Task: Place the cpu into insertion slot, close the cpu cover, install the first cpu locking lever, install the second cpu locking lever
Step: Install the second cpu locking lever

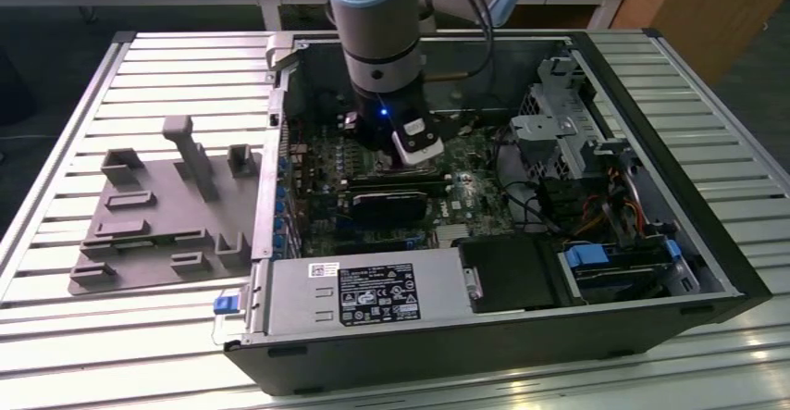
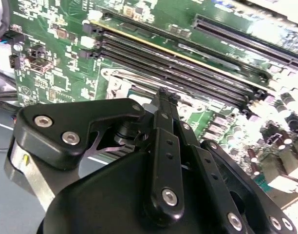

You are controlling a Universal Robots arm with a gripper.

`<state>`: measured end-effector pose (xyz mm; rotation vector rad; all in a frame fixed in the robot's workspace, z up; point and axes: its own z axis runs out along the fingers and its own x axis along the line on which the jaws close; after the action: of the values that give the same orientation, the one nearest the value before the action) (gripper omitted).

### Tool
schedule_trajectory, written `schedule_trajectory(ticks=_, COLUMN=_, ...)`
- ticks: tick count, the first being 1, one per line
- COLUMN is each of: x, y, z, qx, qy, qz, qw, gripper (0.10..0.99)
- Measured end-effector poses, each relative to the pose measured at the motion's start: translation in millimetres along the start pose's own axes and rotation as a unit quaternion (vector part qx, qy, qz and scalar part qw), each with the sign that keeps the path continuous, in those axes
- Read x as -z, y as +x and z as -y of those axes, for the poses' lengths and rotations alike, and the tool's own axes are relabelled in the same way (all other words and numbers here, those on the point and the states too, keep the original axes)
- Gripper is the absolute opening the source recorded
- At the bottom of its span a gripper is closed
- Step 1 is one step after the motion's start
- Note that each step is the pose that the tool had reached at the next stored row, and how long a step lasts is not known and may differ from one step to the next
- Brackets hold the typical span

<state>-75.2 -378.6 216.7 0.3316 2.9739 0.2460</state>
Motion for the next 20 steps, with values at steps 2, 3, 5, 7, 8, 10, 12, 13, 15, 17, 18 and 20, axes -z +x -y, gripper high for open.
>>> schedule_trajectory(ticks=2, x=-0.8, y=-2.0, z=-2.9, qx=0.001, qy=0.0038, qz=0.0008, qw=1.0000, gripper=0.102)
schedule_trajectory(ticks=3, x=-1.2, y=-2.7, z=-4.8, qx=0.001, qy=0.0051, qz=0.0011, qw=1.0000, gripper=0.102)
schedule_trajectory(ticks=5, x=-2.0, y=-4.4, z=-8.3, qx=0.001, qy=0.0066, qz=0.0014, qw=1.0000, gripper=0.102)
schedule_trajectory(ticks=7, x=-2.9, y=-5.9, z=-12.1, qx=0.001, qy=0.0080, qz=0.0016, qw=1.0000, gripper=0.102)
schedule_trajectory(ticks=8, x=-3.4, y=-6.5, z=-14.2, qx=0.001, qy=0.0088, qz=0.0017, qw=1.0000, gripper=0.102)
schedule_trajectory(ticks=10, x=-4.6, y=-6.1, z=-21.7, qx=0.002, qy=0.0113, qz=0.0021, qw=0.9999, gripper=0.102)
schedule_trajectory(ticks=12, x=-5.4, y=-5.1, z=-26.3, qx=0.002, qy=0.0123, qz=0.0024, qw=0.9999, gripper=0.102)
schedule_trajectory(ticks=13, x=-5.6, y=-4.8, z=-27.8, qx=0.002, qy=0.0125, qz=0.0024, qw=0.9999, gripper=0.102)
schedule_trajectory(ticks=15, x=-5.9, y=-4.2, z=-30.0, qx=0.002, qy=0.0128, qz=0.0025, qw=0.9999, gripper=0.102)
schedule_trajectory(ticks=17, x=-4.5, y=-4.2, z=-31.3, qx=0.002, qy=0.0141, qz=0.0027, qw=0.9999, gripper=0.102)
schedule_trajectory(ticks=18, x=-3.5, y=-4.1, z=-32.2, qx=0.002, qy=0.0148, qz=0.0029, qw=0.9999, gripper=0.102)
schedule_trajectory(ticks=20, x=-0.3, y=-4.2, z=-34.3, qx=0.003, qy=0.0164, qz=0.0032, qw=0.9999, gripper=0.102)
